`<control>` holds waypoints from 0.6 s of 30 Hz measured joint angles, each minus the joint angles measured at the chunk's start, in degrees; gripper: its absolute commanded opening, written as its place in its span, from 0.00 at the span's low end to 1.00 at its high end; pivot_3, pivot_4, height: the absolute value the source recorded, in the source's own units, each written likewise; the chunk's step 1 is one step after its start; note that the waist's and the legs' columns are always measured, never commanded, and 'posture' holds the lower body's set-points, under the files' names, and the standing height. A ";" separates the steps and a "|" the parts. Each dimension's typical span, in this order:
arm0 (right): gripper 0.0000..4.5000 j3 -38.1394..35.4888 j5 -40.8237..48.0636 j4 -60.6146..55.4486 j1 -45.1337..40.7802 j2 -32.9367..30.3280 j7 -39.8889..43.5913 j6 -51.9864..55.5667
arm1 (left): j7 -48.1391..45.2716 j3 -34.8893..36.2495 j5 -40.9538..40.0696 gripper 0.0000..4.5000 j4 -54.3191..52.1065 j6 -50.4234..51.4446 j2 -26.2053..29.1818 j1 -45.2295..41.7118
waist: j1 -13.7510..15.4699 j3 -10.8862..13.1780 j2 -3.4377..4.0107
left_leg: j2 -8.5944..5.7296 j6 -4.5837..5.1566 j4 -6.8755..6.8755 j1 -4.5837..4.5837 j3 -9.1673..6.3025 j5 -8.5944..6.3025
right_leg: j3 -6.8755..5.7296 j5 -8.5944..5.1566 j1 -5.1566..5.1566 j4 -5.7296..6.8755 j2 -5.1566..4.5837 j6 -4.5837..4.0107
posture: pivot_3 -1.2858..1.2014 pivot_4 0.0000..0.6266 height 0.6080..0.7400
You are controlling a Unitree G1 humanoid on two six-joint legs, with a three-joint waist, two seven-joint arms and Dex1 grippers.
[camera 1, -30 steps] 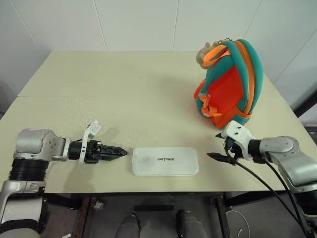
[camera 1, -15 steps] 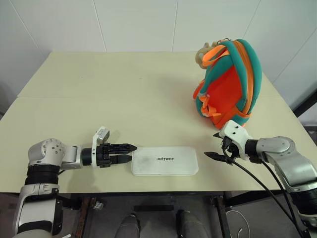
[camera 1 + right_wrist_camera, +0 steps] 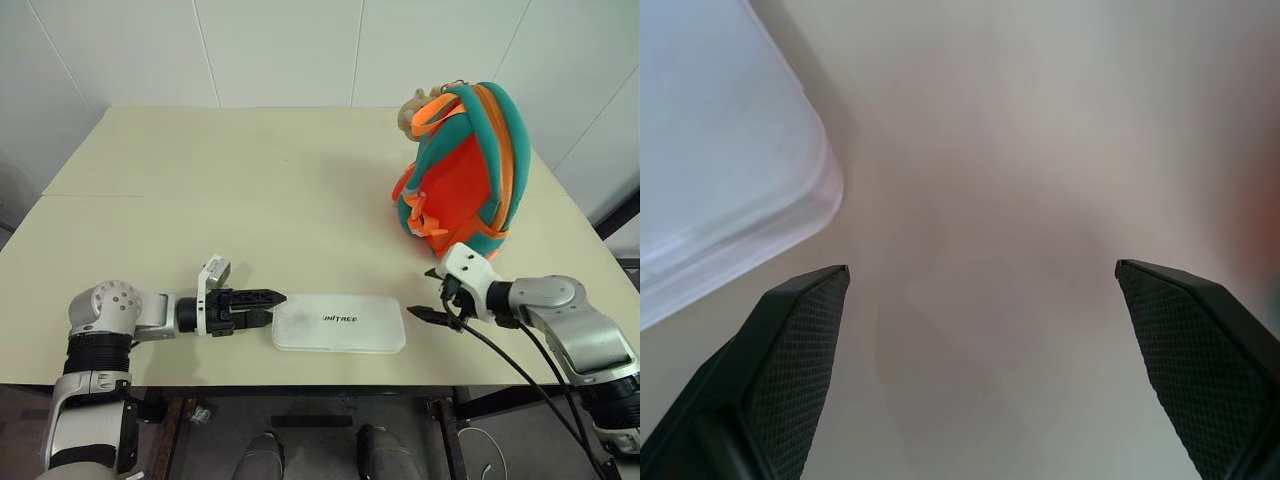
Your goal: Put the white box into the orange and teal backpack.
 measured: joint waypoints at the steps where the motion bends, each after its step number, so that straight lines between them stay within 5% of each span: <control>1: 1.00 0.00 0.00 0.18 -0.30 0.00 0.00 0.00 | -0.08 -0.19 0.00 1.00 0.12 0.08 0.32 -0.10 | -0.02 0.00 0.00 | 0.00 0.00 0.00 0.01 0.00 0.00 | 0.00 0.00 0.00 0.00 0.00 0.00 | 0.52 0.24 1.00; 18: 1.00 0.19 -0.45 2.36 -1.48 0.79 0.02 -0.22 | -6.91 -9.03 -0.10 1.00 3.22 -0.14 7.28 -2.68 | -0.60 -0.01 -0.01 | 0.01 -0.02 -0.28 0.05 0.02 -0.02 | 0.02 -0.04 -0.04 -0.14 0.01 -0.04 | 0.52 0.24 1.00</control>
